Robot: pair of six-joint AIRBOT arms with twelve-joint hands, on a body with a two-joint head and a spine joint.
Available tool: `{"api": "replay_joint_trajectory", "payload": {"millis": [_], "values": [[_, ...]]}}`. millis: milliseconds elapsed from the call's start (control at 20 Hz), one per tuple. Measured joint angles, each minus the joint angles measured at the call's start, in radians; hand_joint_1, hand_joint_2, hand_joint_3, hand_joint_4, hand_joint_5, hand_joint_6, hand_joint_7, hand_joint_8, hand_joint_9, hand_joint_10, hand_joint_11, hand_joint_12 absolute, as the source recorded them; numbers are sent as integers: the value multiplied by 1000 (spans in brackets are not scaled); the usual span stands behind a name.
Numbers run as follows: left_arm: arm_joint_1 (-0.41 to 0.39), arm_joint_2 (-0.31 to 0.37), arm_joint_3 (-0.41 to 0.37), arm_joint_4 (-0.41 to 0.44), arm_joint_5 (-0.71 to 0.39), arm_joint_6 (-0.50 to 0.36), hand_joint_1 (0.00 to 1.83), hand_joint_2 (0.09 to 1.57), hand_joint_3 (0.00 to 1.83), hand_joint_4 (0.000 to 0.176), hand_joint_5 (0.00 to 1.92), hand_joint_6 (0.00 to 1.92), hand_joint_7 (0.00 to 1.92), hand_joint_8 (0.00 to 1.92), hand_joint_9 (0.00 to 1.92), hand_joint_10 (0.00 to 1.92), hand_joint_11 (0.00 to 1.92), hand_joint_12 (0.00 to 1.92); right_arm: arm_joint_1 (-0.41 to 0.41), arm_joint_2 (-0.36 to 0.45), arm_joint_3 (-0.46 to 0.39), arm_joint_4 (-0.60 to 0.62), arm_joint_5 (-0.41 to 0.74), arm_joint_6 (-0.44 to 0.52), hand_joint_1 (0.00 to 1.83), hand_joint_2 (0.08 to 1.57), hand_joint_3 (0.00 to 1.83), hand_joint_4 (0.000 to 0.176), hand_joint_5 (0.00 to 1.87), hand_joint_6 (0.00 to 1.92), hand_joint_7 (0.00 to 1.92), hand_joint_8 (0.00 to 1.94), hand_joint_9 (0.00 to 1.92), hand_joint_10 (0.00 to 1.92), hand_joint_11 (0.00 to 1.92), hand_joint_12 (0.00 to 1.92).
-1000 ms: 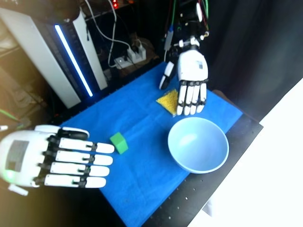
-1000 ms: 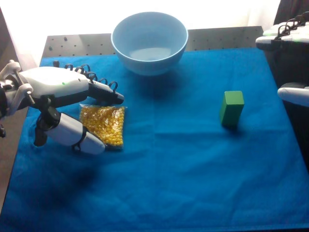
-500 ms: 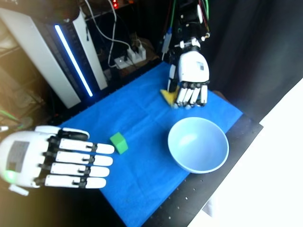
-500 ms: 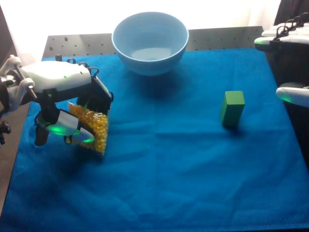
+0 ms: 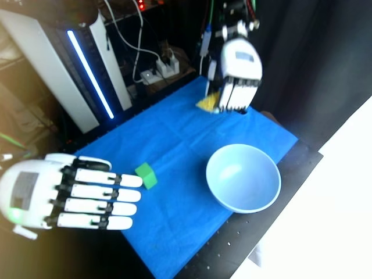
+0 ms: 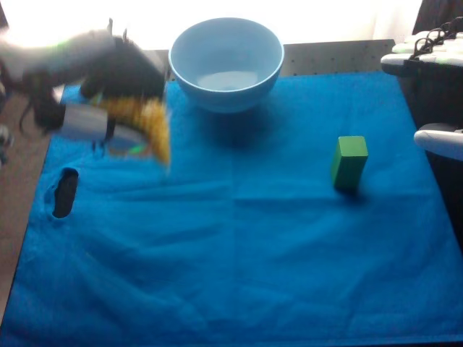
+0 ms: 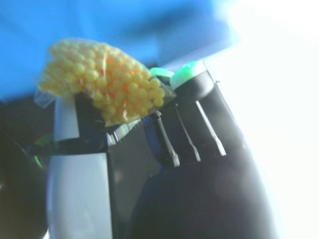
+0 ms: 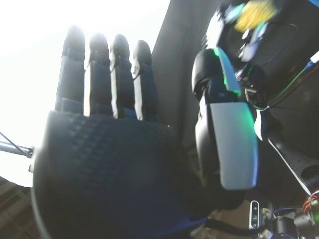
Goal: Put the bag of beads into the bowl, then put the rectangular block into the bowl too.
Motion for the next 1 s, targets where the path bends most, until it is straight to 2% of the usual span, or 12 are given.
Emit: {"api": "replay_joint_trajectory", "payload": {"millis": [50, 100, 150, 250, 350, 500, 700, 750, 800, 850, 950, 1000], "values": [[-51, -11, 13, 4, 2, 34, 1266, 1125, 2, 0, 1010, 652, 955, 1308, 919, 1368, 751, 1802, 0, -1, 2, 1, 1, 0, 691, 1261, 3, 0, 379, 2, 326, 6, 259, 12, 149, 205], [-97, -35, 38, -1, 18, 76, 1188, 1094, 0, 0, 1041, 810, 1033, 1160, 1014, 1405, 864, 1824, 0, -3, 5, 2, 1, 0, 735, 1256, 0, 6, 386, 4, 328, 5, 264, 11, 155, 212], [-143, -66, 67, -10, 51, 118, 1135, 1105, 0, 0, 1008, 915, 976, 1130, 926, 1471, 810, 1882, 0, -8, 10, 5, 1, 0, 707, 1256, 0, 0, 386, 3, 337, 6, 277, 12, 173, 223], [-204, -139, 127, -69, 126, 228, 1116, 1114, 0, 0, 990, 961, 1030, 850, 915, 1248, 737, 1745, 0, -15, 10, 0, 0, 0, 724, 1260, 0, 0, 385, 1, 349, 7, 296, 13, 186, 236], [-220, -232, 208, -169, 199, 333, 1269, 1062, 0, 0, 1028, 760, 1184, 817, 1151, 816, 960, 1401, 0, -26, 19, -4, 1, 0, 741, 1259, 0, 0, 388, 1, 355, 6, 289, 6, 165, 231], [-222, -321, 304, -232, 256, 339, 1271, 1095, 1, 0, 978, 760, 1087, 1051, 1108, 966, 932, 1496, 0, -32, 25, -6, 0, 0, 698, 1262, 0, 0, 379, 1, 329, 0, 250, 1, 96, 300], [-238, -422, 433, -332, 289, 343, 1251, 1112, 1, 0, 943, 848, 1046, 1075, 1051, 826, 843, 1363, 6, -53, 40, -13, -1, -1, 730, 1262, 0, 0, 402, 0, 377, 1, 307, 3, 88, 434], [-238, -441, 455, -355, 298, 344, 1060, 1147, 2, 42, 896, 1068, 944, 605, 982, 637, 770, 1270, 6, -56, 45, -22, 0, 0, 699, 1258, 1, 0, 402, 1, 374, 0, 304, 1, 21, 541], [-238, -454, 469, -368, 303, 344, 925, 1096, 0, 0, 788, 431, 961, 380, 988, 528, 760, 1226, 6, -59, 46, -21, 2, 0, 687, 1257, 0, 0, 395, 1, 358, 0, 292, 1, 3, 603], [-238, -470, 484, -375, 310, 345, 820, 1059, 0, 0, 734, 135, 963, 191, 961, 373, 689, 1163, 6, -66, 52, -23, 1, -1, 719, 1250, 0, 0, 395, 1, 345, 0, 279, 1, 0, 625], [-241, -486, 494, -381, 317, 345, 806, 1027, 0, 34, 640, 6, 898, 24, 866, 163, 499, 1136, 6, -73, 58, -24, -1, 0, 716, 1250, 0, 0, 383, 0, 328, 0, 268, 0, 0, 625], [-248, -490, 494, -380, 325, 344, 809, 1024, 0, 39, 627, 1, 887, 13, 853, 143, 473, 1135, 11, -73, 58, -26, -3, 0, 715, 1250, 0, 0, 381, 0, 326, 0, 267, 0, 0, 626]]}}
